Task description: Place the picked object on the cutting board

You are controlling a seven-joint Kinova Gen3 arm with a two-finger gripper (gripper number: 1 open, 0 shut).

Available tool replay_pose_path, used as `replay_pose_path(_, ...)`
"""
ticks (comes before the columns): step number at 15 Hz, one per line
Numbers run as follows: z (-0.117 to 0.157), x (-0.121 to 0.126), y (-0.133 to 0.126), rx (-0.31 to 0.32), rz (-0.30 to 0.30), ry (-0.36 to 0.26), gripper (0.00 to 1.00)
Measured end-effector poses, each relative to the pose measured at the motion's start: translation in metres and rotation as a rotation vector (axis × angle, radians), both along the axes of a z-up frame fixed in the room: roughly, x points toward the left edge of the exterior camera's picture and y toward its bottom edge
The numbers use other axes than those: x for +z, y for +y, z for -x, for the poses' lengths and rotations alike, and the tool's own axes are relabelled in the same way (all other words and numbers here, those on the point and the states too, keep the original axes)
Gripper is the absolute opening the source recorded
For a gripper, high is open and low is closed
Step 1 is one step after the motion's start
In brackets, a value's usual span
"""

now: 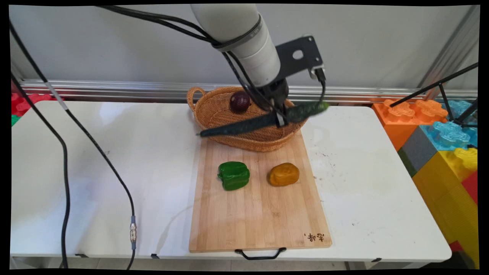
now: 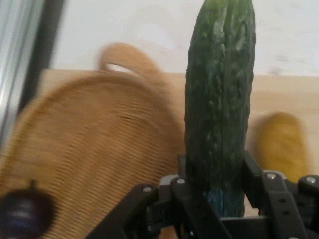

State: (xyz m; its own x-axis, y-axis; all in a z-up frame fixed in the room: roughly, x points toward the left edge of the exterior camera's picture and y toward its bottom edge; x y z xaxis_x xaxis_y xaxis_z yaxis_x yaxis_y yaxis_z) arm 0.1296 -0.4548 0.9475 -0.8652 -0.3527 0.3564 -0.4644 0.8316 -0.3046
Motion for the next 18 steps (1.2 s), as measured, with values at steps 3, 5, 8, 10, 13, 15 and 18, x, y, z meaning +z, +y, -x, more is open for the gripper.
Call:
replay_pose_path(3,0.010,0.002,0.039,-0.019,-0.103,-0.002,0.00)
replay_pose_path(5,0.014,-0.004,0.058,-0.027,-0.155,-0.009,0.00)
replay_pose_path(8,0.016,-0.022,0.078,-0.036,-0.208,-0.023,0.00)
replay_pose_path(10,0.016,-0.035,0.084,-0.039,-0.224,-0.031,0.00)
replay_pose_path(13,0.015,-0.058,0.088,-0.044,-0.230,-0.041,0.00)
replay_pose_path(15,0.015,-0.078,0.087,-0.052,-0.224,-0.047,0.00)
replay_pose_path(18,0.019,-0.104,0.086,-0.065,-0.225,-0.052,0.00)
